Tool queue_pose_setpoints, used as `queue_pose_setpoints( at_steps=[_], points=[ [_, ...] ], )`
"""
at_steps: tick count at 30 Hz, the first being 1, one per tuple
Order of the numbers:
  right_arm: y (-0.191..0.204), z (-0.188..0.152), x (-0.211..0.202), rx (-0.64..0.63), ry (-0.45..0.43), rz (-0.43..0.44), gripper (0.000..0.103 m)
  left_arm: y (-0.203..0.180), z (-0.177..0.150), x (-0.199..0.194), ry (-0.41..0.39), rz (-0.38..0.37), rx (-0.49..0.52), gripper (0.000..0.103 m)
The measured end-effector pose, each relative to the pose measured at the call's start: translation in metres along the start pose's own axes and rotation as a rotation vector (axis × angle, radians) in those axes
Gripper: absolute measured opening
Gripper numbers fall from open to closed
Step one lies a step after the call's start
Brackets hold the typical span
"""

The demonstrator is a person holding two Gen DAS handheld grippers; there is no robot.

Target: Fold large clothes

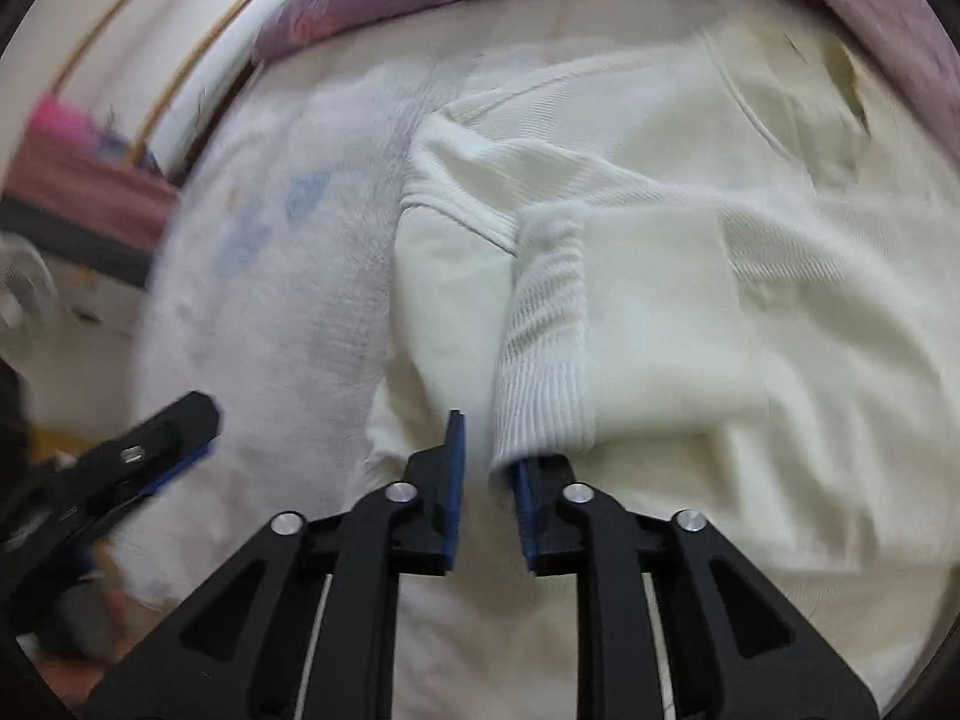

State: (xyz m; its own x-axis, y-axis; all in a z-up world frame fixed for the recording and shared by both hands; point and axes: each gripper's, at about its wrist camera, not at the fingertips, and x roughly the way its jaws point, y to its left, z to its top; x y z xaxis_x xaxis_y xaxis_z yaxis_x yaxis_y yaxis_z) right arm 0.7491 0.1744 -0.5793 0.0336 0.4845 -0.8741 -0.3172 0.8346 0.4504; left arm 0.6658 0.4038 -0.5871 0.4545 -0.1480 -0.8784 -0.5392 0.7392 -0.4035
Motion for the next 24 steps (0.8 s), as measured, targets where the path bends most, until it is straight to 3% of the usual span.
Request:
queue_pose_setpoints(
  at_steps=[2, 5, 8, 10, 12, 14, 17, 18, 19, 20, 21, 24],
  points=[
    [-0.017, -0.005, -0.024, 0.055, 0.006, 0.084, 0.024, -0.007, 0.003, 0.001, -0.001, -0.024, -0.001, 0.072],
    [-0.040, -0.013, -0.062, 0.061, -0.029, 0.111, 0.055, -0.040, -0.001, 0.013, 0.031, -0.051, 0.066, 0.072],
    [-0.075, -0.019, -0.092, 0.095, -0.089, 0.070, 0.054, -0.093, -0.012, 0.035, 0.089, -0.067, 0.196, 0.072],
    [-0.115, -0.020, -0.109, 0.121, -0.139, -0.075, 0.046, -0.129, -0.024, 0.053, 0.123, -0.059, 0.307, 0.072],
    [-0.157, -0.023, -0.113, 0.187, -0.127, -0.157, 0.033, -0.165, -0.042, 0.076, 0.162, -0.057, 0.416, 0.072],
    [-0.195, -0.023, -0.116, 0.249, -0.119, -0.174, 0.033, -0.189, -0.059, 0.103, 0.191, 0.022, 0.539, 0.072],
    [-0.233, -0.024, -0.111, 0.260, -0.063, -0.196, 0.033, -0.202, -0.079, 0.144, 0.184, 0.267, 0.719, 0.066],
    [-0.241, -0.026, -0.109, 0.264, -0.050, -0.207, 0.033, -0.196, -0.078, 0.151, 0.163, 0.360, 0.734, 0.063],
    [-0.251, -0.028, -0.105, 0.275, -0.030, -0.218, 0.033, -0.189, -0.073, 0.150, 0.140, 0.390, 0.704, 0.061],
    [-0.259, -0.032, -0.106, 0.284, -0.033, -0.216, 0.033, -0.179, -0.065, 0.144, 0.119, 0.396, 0.659, 0.073],
    [-0.266, -0.034, -0.107, 0.289, -0.035, -0.217, 0.033, -0.164, -0.053, 0.131, 0.081, 0.387, 0.586, 0.078],
    [-0.274, -0.037, -0.114, 0.293, -0.062, -0.221, 0.033, -0.133, -0.027, 0.085, -0.031, 0.379, 0.447, 0.080]
  ],
)
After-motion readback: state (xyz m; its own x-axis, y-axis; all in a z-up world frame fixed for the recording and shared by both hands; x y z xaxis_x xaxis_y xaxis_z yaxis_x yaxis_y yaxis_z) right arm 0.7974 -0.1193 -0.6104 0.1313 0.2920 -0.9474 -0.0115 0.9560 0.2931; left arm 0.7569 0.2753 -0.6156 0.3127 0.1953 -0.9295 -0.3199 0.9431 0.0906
